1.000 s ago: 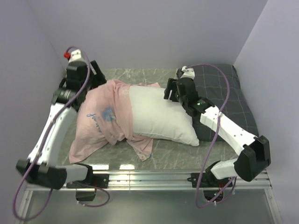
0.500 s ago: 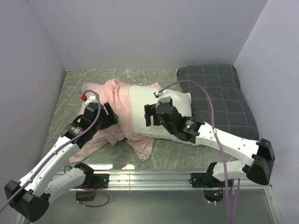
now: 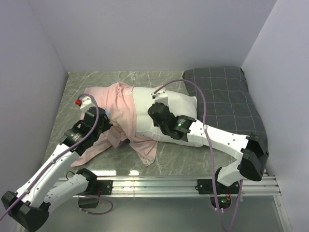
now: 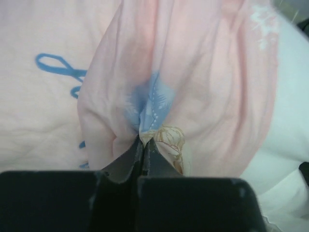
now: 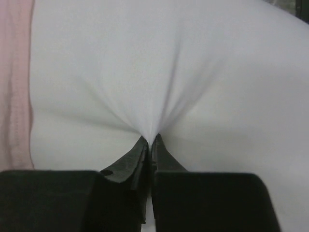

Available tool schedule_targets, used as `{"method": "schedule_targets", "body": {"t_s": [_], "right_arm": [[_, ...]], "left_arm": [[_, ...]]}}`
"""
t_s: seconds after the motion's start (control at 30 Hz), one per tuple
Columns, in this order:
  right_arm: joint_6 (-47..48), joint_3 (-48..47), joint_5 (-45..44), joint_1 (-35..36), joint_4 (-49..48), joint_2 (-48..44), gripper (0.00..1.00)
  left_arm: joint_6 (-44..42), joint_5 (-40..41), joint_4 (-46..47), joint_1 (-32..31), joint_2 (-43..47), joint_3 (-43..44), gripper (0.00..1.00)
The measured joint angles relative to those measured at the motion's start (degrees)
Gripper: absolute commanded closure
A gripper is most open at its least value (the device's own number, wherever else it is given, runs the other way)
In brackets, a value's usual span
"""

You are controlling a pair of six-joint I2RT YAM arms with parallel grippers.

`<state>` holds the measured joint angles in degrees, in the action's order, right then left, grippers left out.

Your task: Remove the pillowcase from the pillow

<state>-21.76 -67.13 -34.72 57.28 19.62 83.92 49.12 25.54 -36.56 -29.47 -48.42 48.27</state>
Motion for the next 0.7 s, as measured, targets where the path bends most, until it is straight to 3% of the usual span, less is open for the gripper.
{"method": "schedule_targets", "body": {"t_s": [0.2, 0.47, 0.6, 0.7], "right_arm": [[1.8, -9.9, 2.7, -0.2, 5.9, -1.0, 1.0], [2.1, -23.4, 15.4, -2.1, 14.3, -5.6, 1.0], [-0.3, -24.5, 29.2, -12.1, 11.8, -4.0, 1.0], [-2.2, -24.5, 36.0, -19.0, 9.0, 3.6, 1.0]], "left_arm": [[-3.5, 6.4, -6.3, -0.1, 2.7, 12.8, 0.99], [-11.6, 13.0, -8.4, -0.1, -1.0, 29.9, 1.0], [-15.3, 11.1, -5.9, 2.2, -8.0, 33.8, 0.99], [-16.6, 4.9, -2.4, 8.1, -14.2, 32.9, 1.0]]}}
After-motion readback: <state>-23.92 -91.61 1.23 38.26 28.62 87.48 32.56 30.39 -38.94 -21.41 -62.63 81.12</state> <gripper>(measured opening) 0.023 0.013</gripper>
